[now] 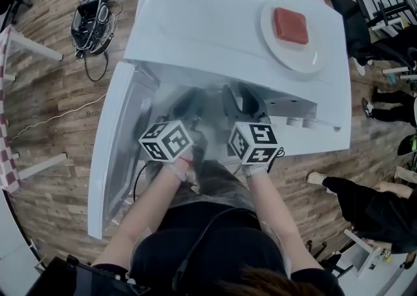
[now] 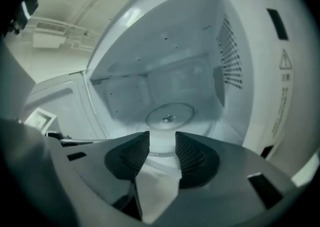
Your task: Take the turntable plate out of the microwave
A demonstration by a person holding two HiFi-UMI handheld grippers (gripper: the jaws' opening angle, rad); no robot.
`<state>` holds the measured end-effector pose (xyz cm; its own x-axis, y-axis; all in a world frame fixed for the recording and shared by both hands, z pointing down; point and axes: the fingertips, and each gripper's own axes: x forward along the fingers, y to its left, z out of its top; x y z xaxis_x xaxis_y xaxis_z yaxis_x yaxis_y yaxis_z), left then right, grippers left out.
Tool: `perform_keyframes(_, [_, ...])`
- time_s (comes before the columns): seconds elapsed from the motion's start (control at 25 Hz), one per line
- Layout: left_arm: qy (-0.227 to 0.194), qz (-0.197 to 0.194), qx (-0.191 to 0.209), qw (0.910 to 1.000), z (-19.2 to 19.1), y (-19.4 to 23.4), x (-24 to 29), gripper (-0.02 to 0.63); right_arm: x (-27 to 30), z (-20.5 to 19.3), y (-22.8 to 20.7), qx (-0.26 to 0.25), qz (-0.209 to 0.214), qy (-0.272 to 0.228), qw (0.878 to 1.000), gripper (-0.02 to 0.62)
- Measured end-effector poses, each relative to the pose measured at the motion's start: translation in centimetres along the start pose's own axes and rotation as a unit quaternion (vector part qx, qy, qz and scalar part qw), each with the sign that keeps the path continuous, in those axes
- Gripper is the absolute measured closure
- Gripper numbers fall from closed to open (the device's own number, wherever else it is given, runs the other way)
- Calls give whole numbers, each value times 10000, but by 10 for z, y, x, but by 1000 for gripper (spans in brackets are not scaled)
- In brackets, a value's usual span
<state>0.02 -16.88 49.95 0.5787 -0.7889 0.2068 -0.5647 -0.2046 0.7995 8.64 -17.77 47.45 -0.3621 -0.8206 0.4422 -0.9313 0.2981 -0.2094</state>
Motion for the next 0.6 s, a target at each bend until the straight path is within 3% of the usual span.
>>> perform_keyframes(0.12, [20, 13, 54, 10000, 1, -1, 0, 528, -3, -3, -19, 898, -469, -3, 9949, 410])
perform_keyframes(0.24, [22, 42, 203, 9998, 2, -3, -1, 528, 0, -6, -30, 1469, -864, 71, 9853, 380])
perform_keyframes(0.48, [9, 91, 206, 9997, 2, -1, -4, 528, 4, -7, -43, 3246, -1397, 242, 9352, 370])
perform_keyframes(0.6, [-10, 106, 172, 9998, 3, 0, -4, 528, 7, -6, -43, 3480, -1397, 267, 9267, 370])
